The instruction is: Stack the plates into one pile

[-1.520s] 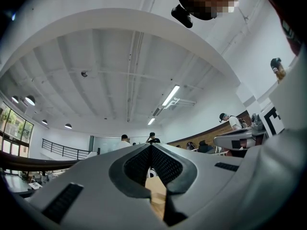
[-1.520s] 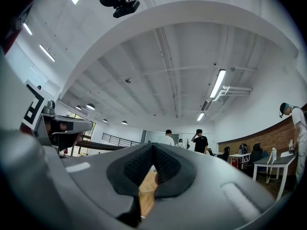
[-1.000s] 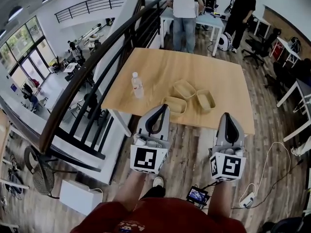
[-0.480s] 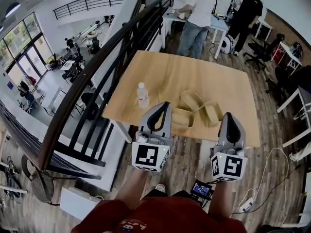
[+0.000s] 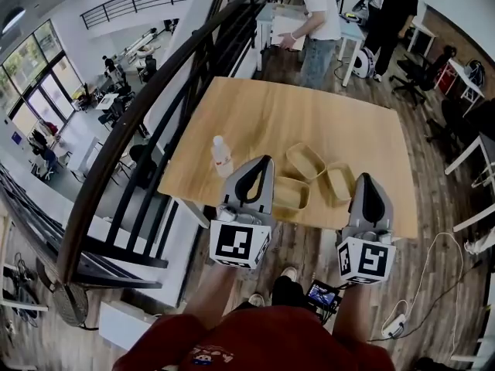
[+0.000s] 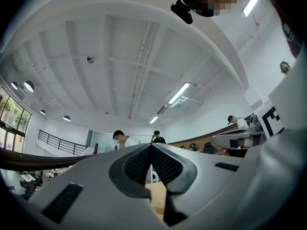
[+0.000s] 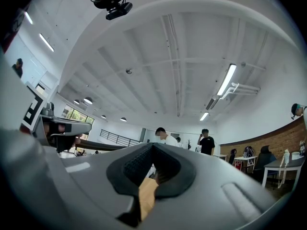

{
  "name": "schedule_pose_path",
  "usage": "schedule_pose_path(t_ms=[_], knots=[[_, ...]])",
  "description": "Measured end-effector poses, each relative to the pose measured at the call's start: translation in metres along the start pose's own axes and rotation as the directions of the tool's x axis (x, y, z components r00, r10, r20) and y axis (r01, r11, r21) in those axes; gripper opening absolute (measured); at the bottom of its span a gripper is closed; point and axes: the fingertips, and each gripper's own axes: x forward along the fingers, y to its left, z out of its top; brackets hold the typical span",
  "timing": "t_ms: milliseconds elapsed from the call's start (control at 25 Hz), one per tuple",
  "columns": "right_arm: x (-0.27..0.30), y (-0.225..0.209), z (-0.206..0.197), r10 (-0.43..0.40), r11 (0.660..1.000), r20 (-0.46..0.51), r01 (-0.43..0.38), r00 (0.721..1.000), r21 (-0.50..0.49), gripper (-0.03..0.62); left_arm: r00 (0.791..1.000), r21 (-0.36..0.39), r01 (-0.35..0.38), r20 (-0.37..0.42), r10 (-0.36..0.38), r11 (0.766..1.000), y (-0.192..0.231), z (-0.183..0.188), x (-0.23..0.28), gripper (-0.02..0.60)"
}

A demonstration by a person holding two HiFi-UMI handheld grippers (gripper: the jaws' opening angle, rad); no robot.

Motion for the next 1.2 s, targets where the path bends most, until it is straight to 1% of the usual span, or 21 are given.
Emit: schedule_pose_path(t_ms=[120, 240, 400, 560, 640, 720, 800, 1040, 1200], knots=[[0.02, -0.011, -0.005, -0.004, 1.0, 0.004, 0.004, 1.0, 0.02, 0.009, 1.0, 0.015, 0.004, -0.004, -0.004, 1.0, 0.001, 0.001, 0.022, 0.006], [0.04, -0.031, -0.009, -0.002, 0.999, 0.024, 0.001, 1.0, 0.035, 0.009, 1.0, 0.038, 0.008, 0.003, -0.009, 0.999, -0.005, 0.003, 0.051, 0.006], [0.067, -0.06, -0.016, 0.001, 0.999, 0.038, -0.003, 0.999, 0.054, 0.011, 1.0, 0.064, -0.001, 0.005, 0.001, 0.998, -0.015, 0.001, 0.088, 0.006], [0.093, -0.082, -0.023, 0.01, 0.998, 0.041, -0.013, 0.999, 0.06, 0.009, 1.0, 0.066, -0.01, -0.007, 0.01, 0.998, -0.017, -0.005, 0.12, 0.006], [0.105, -0.09, -0.03, 0.012, 0.997, 0.04, -0.015, 0.999, 0.074, 0.011, 1.0, 0.08, -0.016, -0.012, 0.017, 0.997, -0.016, -0.008, 0.132, 0.006], [0.117, -0.094, -0.037, 0.014, 0.996, 0.036, -0.017, 0.999, 0.093, 0.009, 1.0, 0.106, -0.021, -0.017, 0.023, 0.994, -0.012, -0.009, 0.143, 0.006], [0.127, -0.094, -0.042, 0.019, 0.995, 0.032, -0.022, 0.999, 0.095, 0.011, 0.999, 0.114, -0.023, -0.022, 0.025, 0.993, -0.006, -0.012, 0.152, 0.005], [0.155, -0.084, -0.047, 0.016, 0.996, 0.022, -0.017, 1.0, 0.086, 0.009, 0.999, 0.083, -0.022, -0.025, 0.024, 0.996, 0.019, -0.021, 0.173, 0.006], [0.17, -0.076, -0.045, 0.028, 0.996, 0.028, -0.03, 0.999, 0.088, 0.011, 0.999, 0.08, -0.029, -0.022, 0.031, 0.996, 0.034, -0.02, 0.178, 0.006]])
